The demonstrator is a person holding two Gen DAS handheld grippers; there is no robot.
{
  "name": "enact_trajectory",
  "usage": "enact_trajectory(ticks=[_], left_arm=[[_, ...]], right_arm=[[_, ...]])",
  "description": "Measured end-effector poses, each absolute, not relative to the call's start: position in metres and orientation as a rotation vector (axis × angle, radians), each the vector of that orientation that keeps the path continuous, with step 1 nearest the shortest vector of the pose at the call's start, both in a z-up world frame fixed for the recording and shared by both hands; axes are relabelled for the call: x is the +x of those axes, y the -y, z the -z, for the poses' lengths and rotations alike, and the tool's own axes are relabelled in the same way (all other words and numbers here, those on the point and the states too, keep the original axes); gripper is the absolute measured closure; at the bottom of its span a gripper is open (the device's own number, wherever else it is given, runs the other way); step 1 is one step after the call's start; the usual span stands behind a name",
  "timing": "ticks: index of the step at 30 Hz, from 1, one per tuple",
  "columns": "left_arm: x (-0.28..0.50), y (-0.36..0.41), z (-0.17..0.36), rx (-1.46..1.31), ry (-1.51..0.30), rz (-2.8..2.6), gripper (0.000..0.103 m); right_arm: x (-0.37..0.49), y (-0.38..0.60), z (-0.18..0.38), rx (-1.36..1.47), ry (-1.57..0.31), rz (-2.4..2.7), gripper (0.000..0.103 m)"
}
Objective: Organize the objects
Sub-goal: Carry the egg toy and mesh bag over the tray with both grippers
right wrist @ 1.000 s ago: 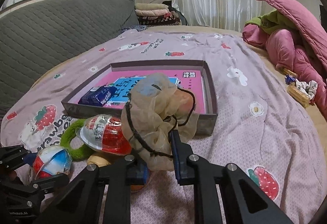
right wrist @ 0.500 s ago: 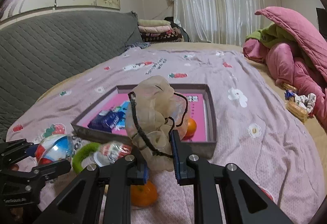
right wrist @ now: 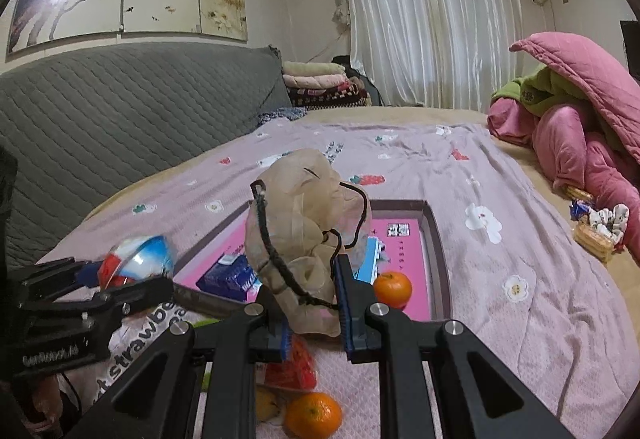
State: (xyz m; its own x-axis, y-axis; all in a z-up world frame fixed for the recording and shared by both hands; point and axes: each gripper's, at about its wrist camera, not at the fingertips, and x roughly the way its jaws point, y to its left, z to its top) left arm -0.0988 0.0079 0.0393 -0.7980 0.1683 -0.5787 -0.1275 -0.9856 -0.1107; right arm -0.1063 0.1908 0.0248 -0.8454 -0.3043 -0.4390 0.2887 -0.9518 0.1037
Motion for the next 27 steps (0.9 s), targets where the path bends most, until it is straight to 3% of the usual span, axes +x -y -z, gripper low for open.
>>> enact_trajectory(ticks=[16, 27], left_arm=[[-0.148, 0.002, -0.062, -0.874, 0.114, -2.914, 0.049], [-0.198, 0.01, -0.041, -0.978, 0.1, -2.921, 0.049]], right_arm=[[-0.121, -0.187, -0.04, 0.567, 0.027, 2.793, 0.084], [-0.149, -0.18, -0.039, 0.579, 0.024, 2.793, 0.084]])
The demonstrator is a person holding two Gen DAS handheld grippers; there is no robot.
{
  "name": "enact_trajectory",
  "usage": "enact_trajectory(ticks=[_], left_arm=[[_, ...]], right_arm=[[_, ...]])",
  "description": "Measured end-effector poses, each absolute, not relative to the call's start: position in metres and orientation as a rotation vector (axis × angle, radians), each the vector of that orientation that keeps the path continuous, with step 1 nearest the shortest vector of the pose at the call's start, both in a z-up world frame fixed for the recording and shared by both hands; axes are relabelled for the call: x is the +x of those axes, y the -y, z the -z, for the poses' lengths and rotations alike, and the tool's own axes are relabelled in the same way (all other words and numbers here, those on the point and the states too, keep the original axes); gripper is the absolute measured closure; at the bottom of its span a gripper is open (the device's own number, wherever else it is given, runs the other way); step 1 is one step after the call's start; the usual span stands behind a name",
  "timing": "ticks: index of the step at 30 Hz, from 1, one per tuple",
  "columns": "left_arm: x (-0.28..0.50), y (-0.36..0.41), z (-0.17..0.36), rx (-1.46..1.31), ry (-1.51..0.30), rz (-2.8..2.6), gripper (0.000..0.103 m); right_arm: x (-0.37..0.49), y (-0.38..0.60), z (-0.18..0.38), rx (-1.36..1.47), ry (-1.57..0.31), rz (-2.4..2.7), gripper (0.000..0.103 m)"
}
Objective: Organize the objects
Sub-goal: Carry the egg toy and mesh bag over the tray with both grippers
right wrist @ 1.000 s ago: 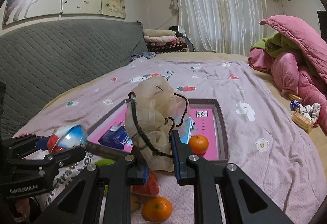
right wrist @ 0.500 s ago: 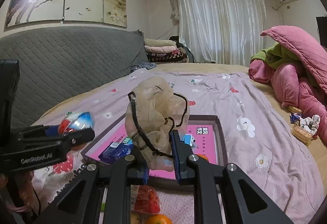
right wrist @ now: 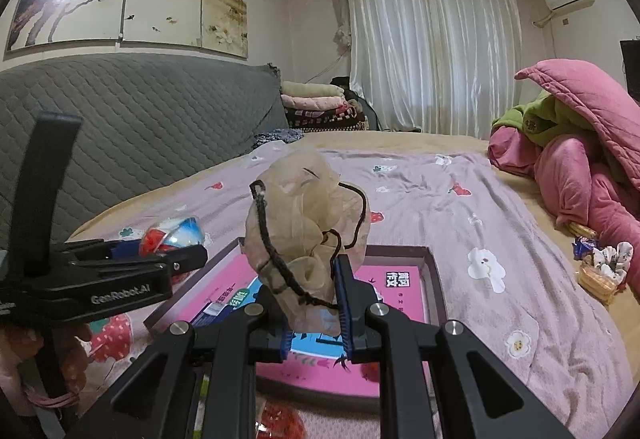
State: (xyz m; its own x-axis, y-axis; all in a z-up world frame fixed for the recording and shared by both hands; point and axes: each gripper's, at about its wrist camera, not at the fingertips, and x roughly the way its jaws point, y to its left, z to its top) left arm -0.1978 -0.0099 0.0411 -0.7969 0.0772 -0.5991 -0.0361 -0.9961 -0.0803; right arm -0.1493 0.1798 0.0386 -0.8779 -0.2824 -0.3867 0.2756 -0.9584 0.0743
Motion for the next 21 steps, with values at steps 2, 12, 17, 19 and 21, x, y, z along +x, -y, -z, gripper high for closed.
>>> enact_trajectory(ticks=[2, 12, 17, 19, 21], left_arm=[[-0.206, 0.015, -0.036, -1.001, 0.102, -2.916, 0.049], [-0.226, 0.037, -0.016, -1.092, 0.099, -2.894, 0.049], [-0.232, 0.045, -0.003, -1.168, 0.111, -2.859, 0.049], [-0.231, 0.047, 0.003, -1.197, 0.111, -2.846, 0.049], [-0.229, 0.049, 0.007, -1.209, 0.092, -2.843, 0.049]], right_arm=[[-0.153, -0.181, -0.037, 0.588, 0.042, 2.791, 0.084], [-0.168, -0.177, -0.028, 0.644, 0.05, 2.774, 0.084], [-0.173, -0.171, -0.021, 0.676, 0.003, 2.77, 0.084], [-0.176, -0.17, -0.017, 0.693, -0.02, 2.774, 0.084], [-0.178, -0.17, -0.014, 0.717, -0.008, 2.767, 0.084]])
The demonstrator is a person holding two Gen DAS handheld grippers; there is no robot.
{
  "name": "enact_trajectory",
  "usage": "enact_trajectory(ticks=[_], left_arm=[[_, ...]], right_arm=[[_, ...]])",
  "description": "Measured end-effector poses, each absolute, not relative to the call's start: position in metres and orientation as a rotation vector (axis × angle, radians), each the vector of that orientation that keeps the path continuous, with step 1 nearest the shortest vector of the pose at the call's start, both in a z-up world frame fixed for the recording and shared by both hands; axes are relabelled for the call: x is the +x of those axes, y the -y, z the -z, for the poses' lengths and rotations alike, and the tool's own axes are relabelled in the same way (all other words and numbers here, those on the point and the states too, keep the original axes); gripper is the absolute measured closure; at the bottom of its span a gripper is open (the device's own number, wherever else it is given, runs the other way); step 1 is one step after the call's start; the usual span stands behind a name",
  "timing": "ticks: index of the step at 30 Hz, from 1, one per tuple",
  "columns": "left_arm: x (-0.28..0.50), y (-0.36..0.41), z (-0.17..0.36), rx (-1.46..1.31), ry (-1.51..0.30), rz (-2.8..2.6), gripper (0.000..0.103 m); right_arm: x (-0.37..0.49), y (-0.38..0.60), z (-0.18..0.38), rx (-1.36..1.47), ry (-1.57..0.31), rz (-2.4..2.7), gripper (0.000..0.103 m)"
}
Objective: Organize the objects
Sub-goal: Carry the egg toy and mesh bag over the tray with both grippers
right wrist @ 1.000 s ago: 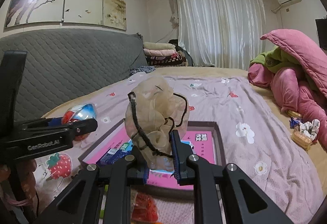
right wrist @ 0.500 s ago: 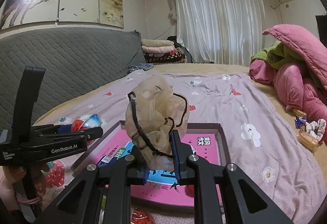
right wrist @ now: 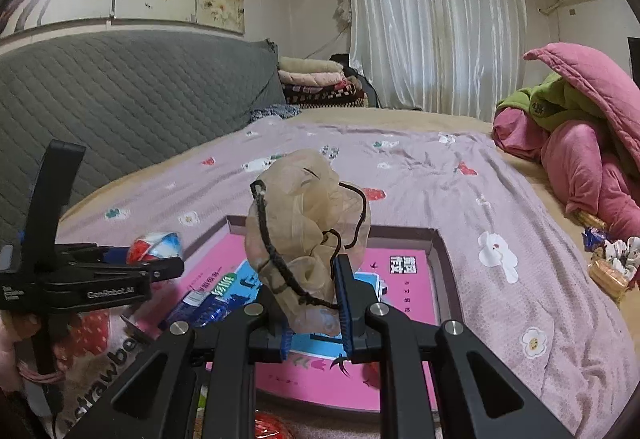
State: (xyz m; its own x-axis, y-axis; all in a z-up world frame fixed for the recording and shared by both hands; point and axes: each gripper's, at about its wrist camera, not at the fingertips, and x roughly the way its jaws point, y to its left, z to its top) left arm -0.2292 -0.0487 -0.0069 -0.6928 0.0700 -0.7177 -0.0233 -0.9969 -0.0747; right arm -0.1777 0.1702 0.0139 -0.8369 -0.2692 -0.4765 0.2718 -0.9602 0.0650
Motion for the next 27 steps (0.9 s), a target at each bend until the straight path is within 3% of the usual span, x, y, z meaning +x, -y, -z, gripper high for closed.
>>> enact_trajectory(ticks=[27], left_arm=[[-0.219, 0.024, 0.025, -1.255, -0.057, -2.786, 0.049]], right_arm=[[-0.192, -0.158, 0.03, 1.009, -0.095, 2.669, 0.084]])
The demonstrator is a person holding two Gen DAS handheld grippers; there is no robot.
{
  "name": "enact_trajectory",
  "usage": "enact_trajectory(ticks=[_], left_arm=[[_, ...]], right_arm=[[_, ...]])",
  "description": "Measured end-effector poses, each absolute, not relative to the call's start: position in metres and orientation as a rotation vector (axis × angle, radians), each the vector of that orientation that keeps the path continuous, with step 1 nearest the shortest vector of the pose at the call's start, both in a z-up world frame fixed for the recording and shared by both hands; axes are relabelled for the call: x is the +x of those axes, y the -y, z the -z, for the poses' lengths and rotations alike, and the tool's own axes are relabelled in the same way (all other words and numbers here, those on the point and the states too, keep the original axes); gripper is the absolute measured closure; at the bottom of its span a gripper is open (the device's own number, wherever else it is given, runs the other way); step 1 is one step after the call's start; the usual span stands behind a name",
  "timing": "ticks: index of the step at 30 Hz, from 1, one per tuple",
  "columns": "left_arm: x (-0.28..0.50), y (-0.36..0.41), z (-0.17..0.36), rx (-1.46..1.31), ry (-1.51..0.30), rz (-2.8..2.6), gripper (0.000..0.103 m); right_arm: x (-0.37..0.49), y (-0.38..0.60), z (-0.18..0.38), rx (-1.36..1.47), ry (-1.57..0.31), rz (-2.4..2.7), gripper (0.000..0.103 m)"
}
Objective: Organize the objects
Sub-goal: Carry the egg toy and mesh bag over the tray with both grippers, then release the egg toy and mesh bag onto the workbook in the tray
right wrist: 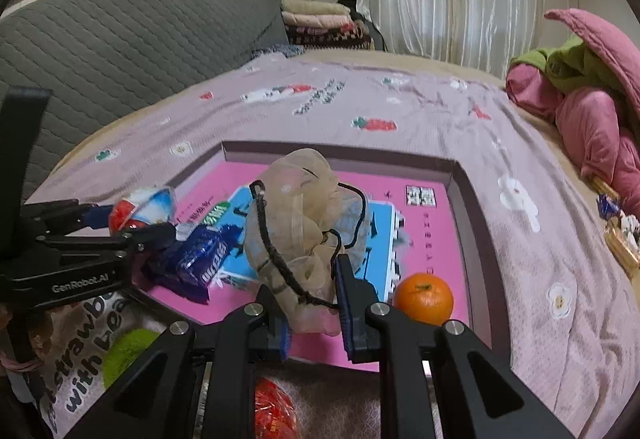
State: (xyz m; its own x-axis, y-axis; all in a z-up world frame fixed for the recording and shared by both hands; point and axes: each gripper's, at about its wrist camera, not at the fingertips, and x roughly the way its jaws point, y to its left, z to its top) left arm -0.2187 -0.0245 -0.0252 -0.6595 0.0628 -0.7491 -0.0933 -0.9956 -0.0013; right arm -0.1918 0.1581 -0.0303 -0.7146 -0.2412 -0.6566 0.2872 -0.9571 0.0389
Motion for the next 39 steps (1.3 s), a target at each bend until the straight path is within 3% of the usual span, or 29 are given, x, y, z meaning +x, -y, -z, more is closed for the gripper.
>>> enact_trajectory(ticks=[19, 39], left_arm=[[-0.213, 0.024, 0.026, -1.282, -0.027, -2.765, 0.049], [-0.203, 0.03, 0.026, -1.304, -0.048, -2.757, 0.047]], right_arm=[[-0.188, -0.154, 0.035, 1.051, -0.131, 2.645, 0.083], [-0.181, -0.156, 0.032, 1.051, -0.167, 2.674, 0.065]])
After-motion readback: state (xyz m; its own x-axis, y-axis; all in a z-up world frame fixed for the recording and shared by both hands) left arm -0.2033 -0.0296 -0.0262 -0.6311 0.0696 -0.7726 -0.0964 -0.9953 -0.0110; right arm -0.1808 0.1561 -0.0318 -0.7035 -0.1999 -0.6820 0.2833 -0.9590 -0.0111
